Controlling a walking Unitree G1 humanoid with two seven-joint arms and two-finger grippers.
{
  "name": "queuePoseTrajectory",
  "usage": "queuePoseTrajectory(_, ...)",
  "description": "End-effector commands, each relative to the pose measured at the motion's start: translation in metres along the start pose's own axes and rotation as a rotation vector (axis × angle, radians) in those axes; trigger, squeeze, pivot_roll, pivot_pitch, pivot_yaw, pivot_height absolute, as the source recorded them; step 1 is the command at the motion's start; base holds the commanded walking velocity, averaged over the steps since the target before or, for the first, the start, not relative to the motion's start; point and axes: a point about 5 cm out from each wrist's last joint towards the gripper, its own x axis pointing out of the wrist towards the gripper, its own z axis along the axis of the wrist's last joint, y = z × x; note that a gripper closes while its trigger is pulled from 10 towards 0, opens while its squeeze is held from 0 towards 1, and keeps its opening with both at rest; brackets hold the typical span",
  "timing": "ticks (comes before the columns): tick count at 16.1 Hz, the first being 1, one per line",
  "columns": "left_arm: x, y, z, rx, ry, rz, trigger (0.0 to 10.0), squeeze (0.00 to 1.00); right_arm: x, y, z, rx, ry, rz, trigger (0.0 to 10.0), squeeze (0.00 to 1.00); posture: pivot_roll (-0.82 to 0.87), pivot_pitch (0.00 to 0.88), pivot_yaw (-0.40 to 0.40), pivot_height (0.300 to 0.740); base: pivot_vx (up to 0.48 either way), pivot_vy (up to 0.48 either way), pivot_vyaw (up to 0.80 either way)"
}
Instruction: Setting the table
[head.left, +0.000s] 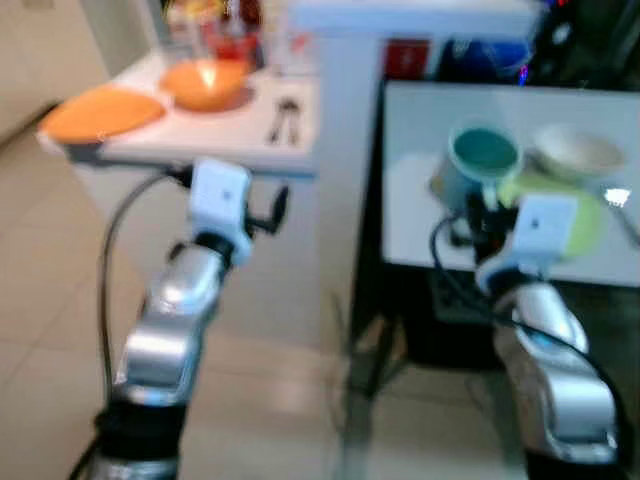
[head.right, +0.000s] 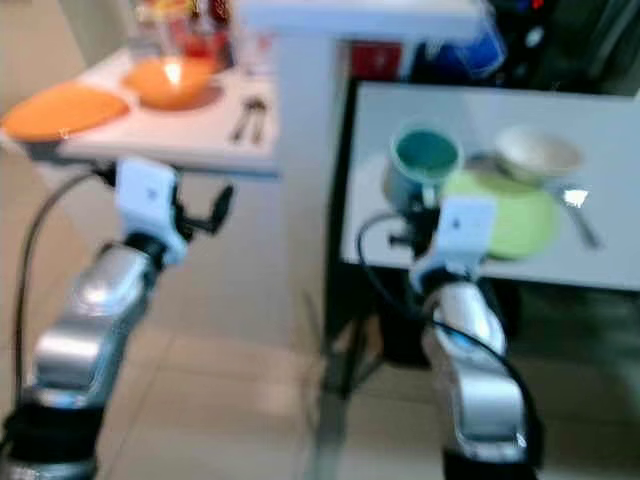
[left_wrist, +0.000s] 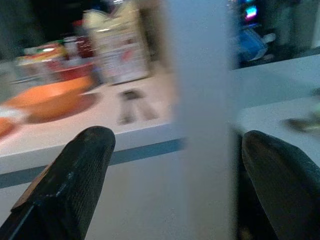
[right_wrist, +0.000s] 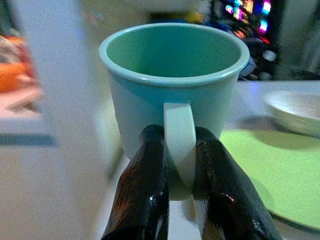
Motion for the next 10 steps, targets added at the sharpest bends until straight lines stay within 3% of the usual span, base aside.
queuePoseTrajectory(1, 0.001, 0.004, 0.005, 0.021, -0.017, 0.014, 10.0, 0.0, 0.0, 0.003, 0.004, 0.007, -0.008, 0.008, 10.0, 0.0, -0.02, 0.0, 0.04, 0.74, 0.0, -0.48, 0.0)
queuePoseTrajectory(6, 0.001, 0.002, 0.007, 0.025, -0.035, 0.019, 10.0, 0.0, 0.008, 0.009, 0.002, 0.02, 0.032, 0.059, 10.0, 0.0, -0.01, 0.0, 0.031, 0.74, 0.0, -0.48, 0.0)
queuePoseTrajectory(7, 0.002, -0.001, 0.009, -0.005, -0.04, 0.022, 10.0, 0.0, 0.008, 0.01, 0.003, 0.027, 0.033, 0.073, 10.0, 0.0, -0.01, 0.0, 0.038, 0.74, 0.0, 0.0, 0.0)
queuePoseTrajectory(10, 0.005, 0.0, 0.018, 0.03, -0.083, 0.032, 10.0, 0.0, 0.009, 0.012, 0.002, 0.022, 0.049, 0.09, 10.0, 0.0, -0.01, 0.0, 0.036, 0.74, 0.0, 0.0, 0.0)
